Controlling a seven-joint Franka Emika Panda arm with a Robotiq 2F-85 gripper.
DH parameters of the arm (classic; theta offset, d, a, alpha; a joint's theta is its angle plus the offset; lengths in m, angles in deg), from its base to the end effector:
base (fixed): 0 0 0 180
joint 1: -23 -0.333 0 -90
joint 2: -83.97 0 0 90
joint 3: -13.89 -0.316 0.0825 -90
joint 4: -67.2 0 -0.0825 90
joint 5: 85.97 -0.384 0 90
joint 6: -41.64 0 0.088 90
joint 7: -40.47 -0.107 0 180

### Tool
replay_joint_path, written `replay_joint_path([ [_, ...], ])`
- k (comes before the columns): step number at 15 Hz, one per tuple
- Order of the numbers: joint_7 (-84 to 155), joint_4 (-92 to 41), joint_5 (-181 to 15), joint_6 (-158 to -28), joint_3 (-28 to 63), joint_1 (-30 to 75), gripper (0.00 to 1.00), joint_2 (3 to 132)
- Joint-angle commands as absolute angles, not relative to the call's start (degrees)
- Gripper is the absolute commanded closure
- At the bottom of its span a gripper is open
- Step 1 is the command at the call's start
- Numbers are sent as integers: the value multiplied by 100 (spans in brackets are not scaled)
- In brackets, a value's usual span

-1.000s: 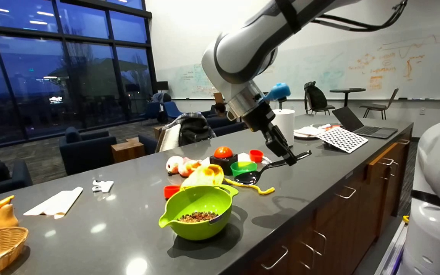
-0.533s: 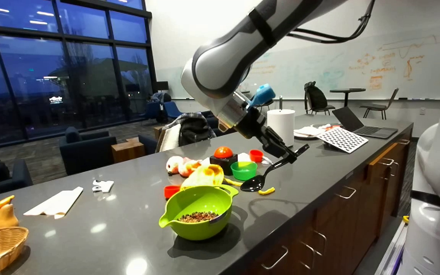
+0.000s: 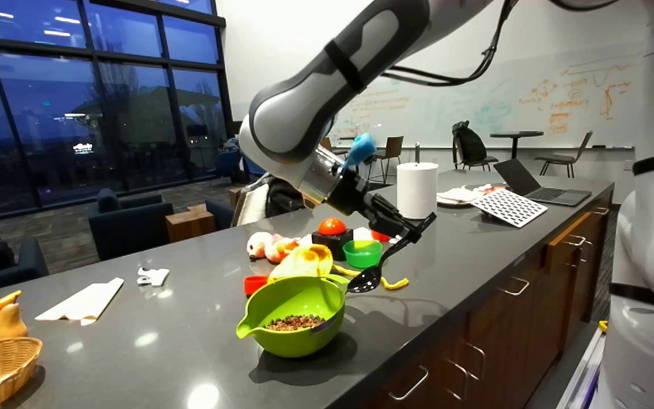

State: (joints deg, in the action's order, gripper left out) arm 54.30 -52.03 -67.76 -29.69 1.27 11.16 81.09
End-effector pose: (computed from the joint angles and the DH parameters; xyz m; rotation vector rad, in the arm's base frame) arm 0.4207 0.1462 0.3800 2.3514 0.8776 -1.1429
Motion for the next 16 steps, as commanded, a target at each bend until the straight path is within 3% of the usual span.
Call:
replay_joint_path([
  [1, 5286, -4568, -6644, -2506, 28, 976, 94, 7577],
  [16, 5398, -2753, -6446, -1812, -54, 699, 94, 5827],
])
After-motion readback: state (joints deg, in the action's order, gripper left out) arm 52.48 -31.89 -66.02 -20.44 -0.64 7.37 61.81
